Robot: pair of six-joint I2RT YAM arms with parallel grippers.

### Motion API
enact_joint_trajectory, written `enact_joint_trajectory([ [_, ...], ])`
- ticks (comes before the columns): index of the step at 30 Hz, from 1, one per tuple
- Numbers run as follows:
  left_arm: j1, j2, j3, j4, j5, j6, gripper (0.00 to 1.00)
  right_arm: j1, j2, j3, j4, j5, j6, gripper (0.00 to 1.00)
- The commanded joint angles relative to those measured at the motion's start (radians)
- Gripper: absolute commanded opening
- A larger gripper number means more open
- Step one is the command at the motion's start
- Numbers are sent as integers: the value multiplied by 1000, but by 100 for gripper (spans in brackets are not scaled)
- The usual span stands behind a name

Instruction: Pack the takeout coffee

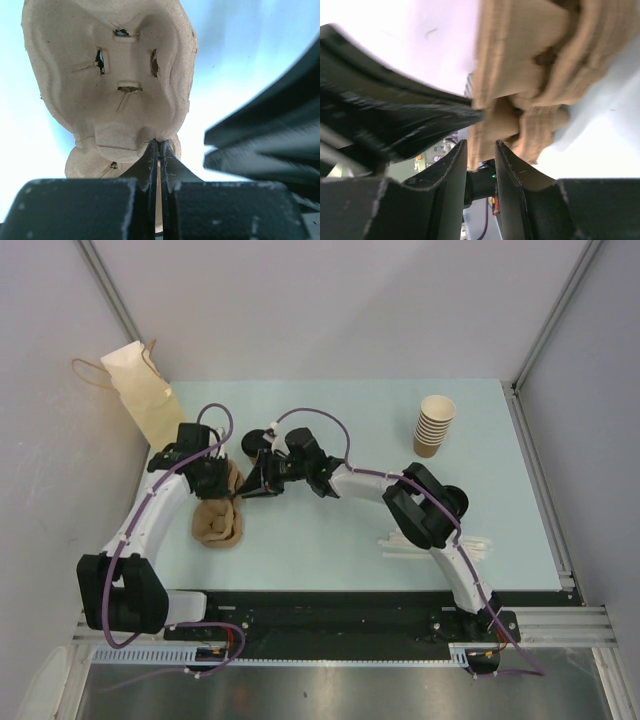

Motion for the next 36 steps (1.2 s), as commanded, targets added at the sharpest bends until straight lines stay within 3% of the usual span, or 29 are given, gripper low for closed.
enact_joint_trajectory([
  [1,-1,-25,28,14,24,-3,0,14,-89,-23,62,-27,-28,34],
  [11,27,-31,50,-1,52,-10,0,38,-72,-42,92,-33,-1,32],
  [24,42,-35,53,0,81,-9,0,52,-33,-48,132,-46,35,18],
  [36,56,-26,50,-2,99,-17,0,63,0,-48,128,-39,37,18],
])
